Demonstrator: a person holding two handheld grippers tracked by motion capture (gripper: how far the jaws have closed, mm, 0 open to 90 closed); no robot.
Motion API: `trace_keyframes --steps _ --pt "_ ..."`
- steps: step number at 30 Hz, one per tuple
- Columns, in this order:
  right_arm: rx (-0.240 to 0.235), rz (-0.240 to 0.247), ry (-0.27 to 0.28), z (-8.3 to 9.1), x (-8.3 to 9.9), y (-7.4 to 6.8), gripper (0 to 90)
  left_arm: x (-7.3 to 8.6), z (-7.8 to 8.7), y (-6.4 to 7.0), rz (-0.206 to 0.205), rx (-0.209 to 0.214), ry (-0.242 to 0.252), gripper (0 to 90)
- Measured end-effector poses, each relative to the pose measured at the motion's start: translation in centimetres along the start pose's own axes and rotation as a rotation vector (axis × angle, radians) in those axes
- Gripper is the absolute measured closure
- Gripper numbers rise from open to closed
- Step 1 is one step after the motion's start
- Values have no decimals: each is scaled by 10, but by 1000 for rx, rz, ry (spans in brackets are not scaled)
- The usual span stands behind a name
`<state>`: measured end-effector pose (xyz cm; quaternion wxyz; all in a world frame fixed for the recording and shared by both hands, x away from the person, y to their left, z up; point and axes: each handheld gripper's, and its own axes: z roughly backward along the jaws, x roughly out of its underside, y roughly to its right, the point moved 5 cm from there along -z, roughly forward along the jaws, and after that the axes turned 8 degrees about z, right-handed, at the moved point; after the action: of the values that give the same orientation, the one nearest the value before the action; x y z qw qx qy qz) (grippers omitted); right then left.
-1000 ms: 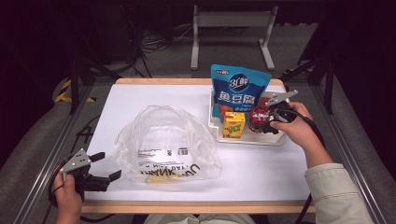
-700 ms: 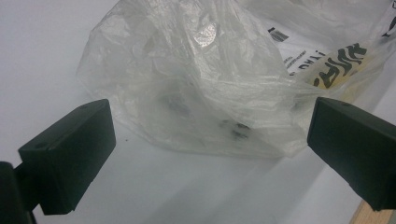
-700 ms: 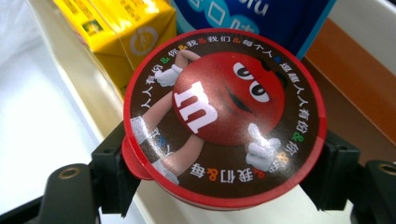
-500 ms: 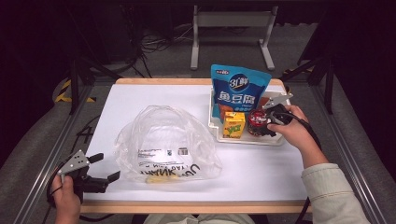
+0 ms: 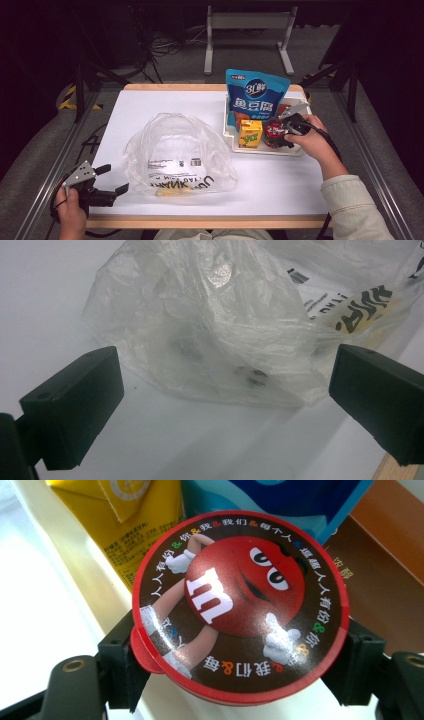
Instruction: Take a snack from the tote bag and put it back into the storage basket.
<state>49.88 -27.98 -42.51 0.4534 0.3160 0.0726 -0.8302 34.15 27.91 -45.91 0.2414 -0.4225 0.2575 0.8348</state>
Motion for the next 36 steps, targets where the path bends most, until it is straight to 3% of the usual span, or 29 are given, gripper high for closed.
trace_keyframes --steps 22,28,36 --pt "-38 6 -49 -11 8 3 250 0 0 0 3 1 1 15" --pt "-11 28 -67 -10 7 5 186 0 0 0 -3 1 3 15" --pt "14 26 -78 -8 9 7 170 -1 0 0 -4 0 3 15"
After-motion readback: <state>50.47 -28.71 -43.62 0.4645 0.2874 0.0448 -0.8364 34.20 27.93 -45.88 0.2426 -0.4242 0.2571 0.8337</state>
